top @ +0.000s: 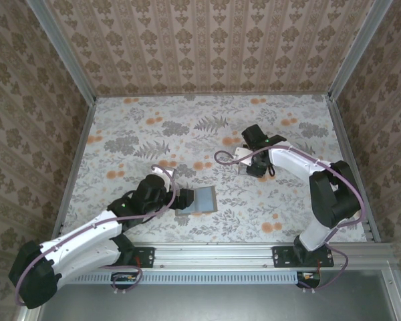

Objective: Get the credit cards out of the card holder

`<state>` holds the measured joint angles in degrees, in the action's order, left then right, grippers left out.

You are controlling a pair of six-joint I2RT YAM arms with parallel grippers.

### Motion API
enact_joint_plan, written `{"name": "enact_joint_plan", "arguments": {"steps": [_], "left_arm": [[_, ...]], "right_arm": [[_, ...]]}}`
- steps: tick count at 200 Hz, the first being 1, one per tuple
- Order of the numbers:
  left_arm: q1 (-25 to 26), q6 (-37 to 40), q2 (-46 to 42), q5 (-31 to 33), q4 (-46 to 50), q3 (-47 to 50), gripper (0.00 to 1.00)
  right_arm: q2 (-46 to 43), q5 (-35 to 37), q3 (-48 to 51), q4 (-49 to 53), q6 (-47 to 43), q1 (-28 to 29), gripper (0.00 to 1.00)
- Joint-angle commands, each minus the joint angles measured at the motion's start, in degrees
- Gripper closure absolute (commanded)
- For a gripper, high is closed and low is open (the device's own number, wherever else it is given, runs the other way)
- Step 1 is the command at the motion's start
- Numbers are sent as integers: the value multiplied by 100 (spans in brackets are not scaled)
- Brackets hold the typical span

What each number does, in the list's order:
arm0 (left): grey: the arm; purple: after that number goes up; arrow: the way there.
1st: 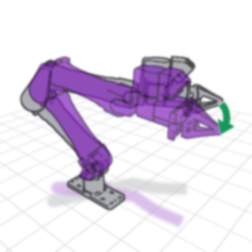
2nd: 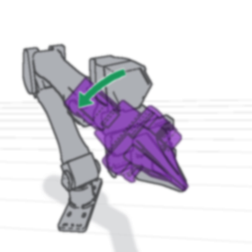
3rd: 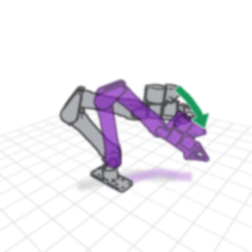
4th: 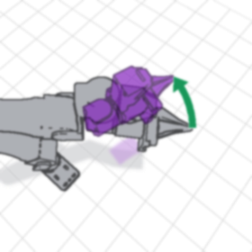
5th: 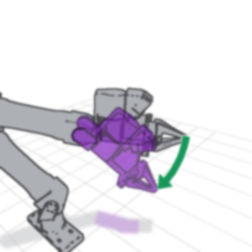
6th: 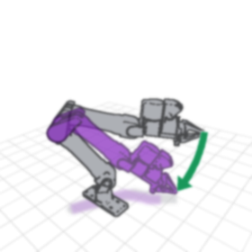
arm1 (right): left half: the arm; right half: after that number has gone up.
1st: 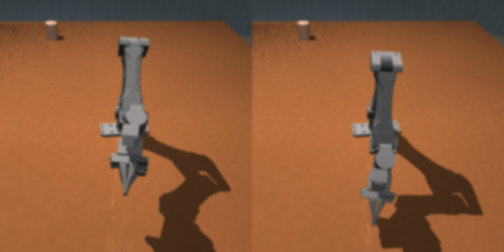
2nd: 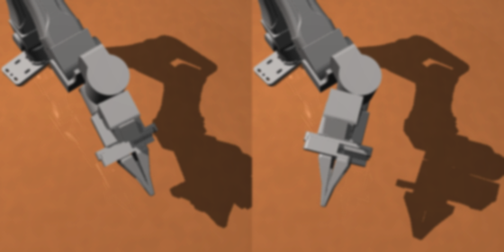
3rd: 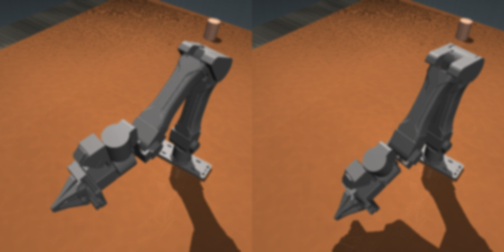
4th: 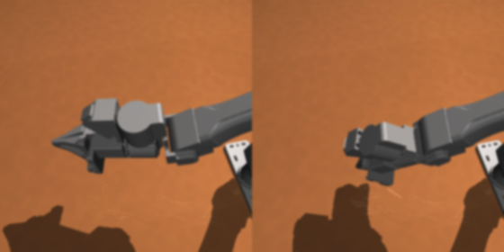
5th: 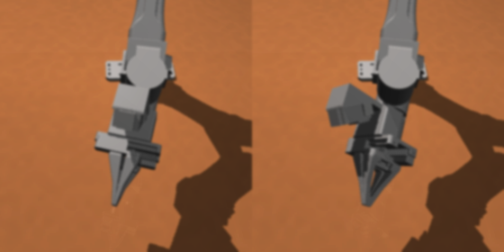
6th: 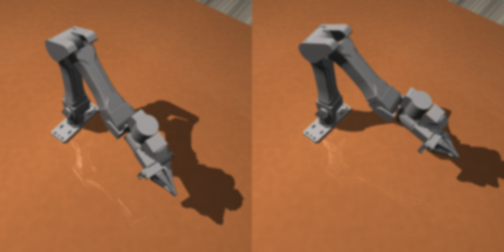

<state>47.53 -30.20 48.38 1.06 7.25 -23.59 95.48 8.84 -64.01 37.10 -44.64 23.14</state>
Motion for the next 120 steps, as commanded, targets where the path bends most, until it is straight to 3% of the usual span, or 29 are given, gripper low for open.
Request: {"name": "enact_joint_plan", "arguments": {"steps": [1,52,120], "left_arm": [[-42,22,22,-88,-30,-10,0],[-81,7,59,-111,-56,-5,0],[-103,22,106,-127,-61,-5,0]], "right_arm": [[91,309,-173,-309,102,10,63],[190,902,-182,-939,236,-17,63],[-288,772,-214,-1003,636,-42,60]]}}
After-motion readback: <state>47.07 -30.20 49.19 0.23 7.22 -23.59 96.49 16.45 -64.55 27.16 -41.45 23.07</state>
